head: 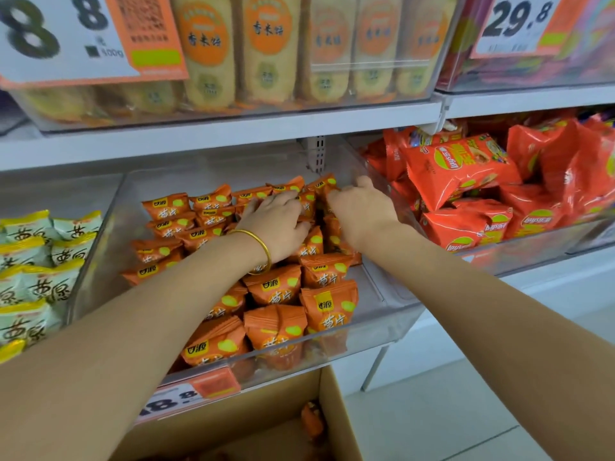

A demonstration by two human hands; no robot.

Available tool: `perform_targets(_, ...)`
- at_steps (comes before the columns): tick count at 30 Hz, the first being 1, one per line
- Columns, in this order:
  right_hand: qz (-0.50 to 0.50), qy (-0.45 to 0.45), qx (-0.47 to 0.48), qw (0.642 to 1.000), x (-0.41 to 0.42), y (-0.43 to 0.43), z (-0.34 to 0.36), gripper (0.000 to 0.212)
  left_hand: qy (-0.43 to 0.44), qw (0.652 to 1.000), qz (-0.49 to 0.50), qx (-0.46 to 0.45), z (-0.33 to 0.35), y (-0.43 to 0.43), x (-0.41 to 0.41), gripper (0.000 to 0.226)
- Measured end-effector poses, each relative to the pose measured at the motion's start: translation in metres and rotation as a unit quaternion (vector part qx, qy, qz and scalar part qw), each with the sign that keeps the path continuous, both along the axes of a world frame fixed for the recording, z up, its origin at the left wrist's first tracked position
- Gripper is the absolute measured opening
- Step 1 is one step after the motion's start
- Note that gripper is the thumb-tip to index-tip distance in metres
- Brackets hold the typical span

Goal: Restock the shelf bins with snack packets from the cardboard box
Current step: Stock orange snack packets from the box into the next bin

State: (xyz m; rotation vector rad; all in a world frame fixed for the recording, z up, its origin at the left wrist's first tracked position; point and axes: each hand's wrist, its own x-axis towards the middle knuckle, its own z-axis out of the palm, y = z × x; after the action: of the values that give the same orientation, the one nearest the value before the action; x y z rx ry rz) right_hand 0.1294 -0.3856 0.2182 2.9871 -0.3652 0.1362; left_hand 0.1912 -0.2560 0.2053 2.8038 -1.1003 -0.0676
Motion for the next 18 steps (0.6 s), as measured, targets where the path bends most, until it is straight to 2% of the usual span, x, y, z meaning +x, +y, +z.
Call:
perform_targets(7,-0.046,0.025,0.169,0.984,0.015,0.003,-0.005,0.057,-0.011,0.999,-0.010,-0.033,-0.002,0.001,0.001,0.038)
perform_targets(9,-0.054,0.041,0.182,0.981,0.019,0.003,0.001,0.077,-0.016,0.999,-0.008,-0.039,-0.002,0.001,0.001,0.038)
perform_targets(11,-0.052,0.076,0.143,0.985,0.023,0.003,0.007,0.101,-0.018,0.999,-0.006,-0.044,-0.001,0.001,0.001,0.038)
perform_targets(14,-0.034,0.123,0.097,0.987,0.026,0.002,0.008,0.095,-0.020,0.999,-0.005,-0.049,-0.001,0.002,0.002,0.037)
perform_targets(18,-0.009,0.078,0.215,0.973,0.025,-0.010,-0.005,0.102,-0.017,0.998,-0.009,-0.054,0.002,0.002,0.003,0.032)
